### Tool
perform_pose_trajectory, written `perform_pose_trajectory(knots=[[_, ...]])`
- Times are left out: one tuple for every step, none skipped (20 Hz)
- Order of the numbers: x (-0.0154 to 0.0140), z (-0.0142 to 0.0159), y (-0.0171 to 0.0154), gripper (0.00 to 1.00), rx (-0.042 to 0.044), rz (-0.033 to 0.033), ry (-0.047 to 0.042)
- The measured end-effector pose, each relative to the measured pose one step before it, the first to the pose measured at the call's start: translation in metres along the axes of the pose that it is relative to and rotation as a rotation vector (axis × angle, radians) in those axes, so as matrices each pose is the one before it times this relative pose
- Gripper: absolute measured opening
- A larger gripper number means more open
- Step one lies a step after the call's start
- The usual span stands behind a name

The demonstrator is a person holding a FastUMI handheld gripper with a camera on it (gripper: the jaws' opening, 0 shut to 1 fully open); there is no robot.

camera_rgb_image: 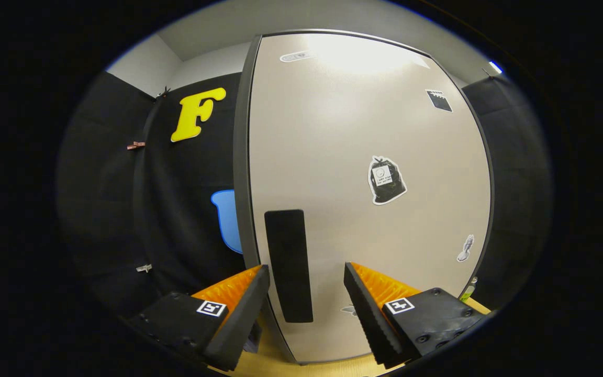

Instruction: Open the shoe cabinet door, grab the shoes and put them into the shoe cabinet, then close the shoe cabinet door.

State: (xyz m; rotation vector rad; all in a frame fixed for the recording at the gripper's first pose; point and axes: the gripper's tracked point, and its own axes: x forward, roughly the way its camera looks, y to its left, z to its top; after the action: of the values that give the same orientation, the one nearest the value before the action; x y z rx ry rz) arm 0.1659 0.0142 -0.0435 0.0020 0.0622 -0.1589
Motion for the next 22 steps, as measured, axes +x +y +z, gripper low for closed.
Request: perform_pose_trajectory(knots=[[0.00166,-0.00316,0.00028,0.92,-0.00575,-0.00668,0.01173],[0.00128,-0.00189,0.00111,0.85,-0.00338,0.00021,0.00780],[0.00038,-0.00015,0.00350,0.79,-0.00041,0.00663,-0.00086],[-0.00074,0.00058,0.00342,0.68,-0.00324,0.00685,-0.00461],[-0.00086,0.00001,0.00687,0.63,-0.00138,0.01910,-0.00222],[0.00256,-0.00239,-0.00139,0.51,-0.01182,-0.01371,-0.00198],[-0.00283,0.00162,-0.00084,0.39,-0.00129,-0.00315,0.00192],[0.00048,-0.00092,-0.00137,0.38,0.00346,-0.00619,0.00178],[-0.00170,-0.00015,0.00090,0.35,0.00439,0.00030,0.00399],[0.00118,-0.00071,0.00022,0.31,0.00221,-0.00220,0.00365],[-0.00146,0.00041,-0.00020,0.31,-0.00503,-0.00163,0.00302],[-0.00116,-0.00065,-0.00029,0.31,-0.00862,-0.00081,0.00282],[-0.00280,-0.00058,-0.00061,0.31,-0.01499,-0.00173,-0.00036],[-0.00439,0.00128,-0.00120,0.31,-0.00574,0.00085,-0.00763],[-0.00595,0.00117,0.00052,0.31,0.00983,0.00614,-0.00623],[-0.00597,0.00038,-0.00030,0.31,0.01311,0.00837,-0.00114],[-0.00528,-0.00104,-0.00086,0.31,0.00270,0.00662,0.00365],[-0.00618,-0.00040,-0.00147,0.31,-0.00764,0.00502,0.00252],[-0.00671,-0.00007,-0.00235,0.31,-0.00467,0.00709,0.00318],[-0.00794,-0.00005,-0.00200,0.31,0.00315,0.00816,0.00420],[-0.00802,0.00143,-0.00211,0.31,0.00615,0.00796,0.00108],[-0.00858,0.00023,-0.00239,0.31,0.00392,0.00743,0.00128]])
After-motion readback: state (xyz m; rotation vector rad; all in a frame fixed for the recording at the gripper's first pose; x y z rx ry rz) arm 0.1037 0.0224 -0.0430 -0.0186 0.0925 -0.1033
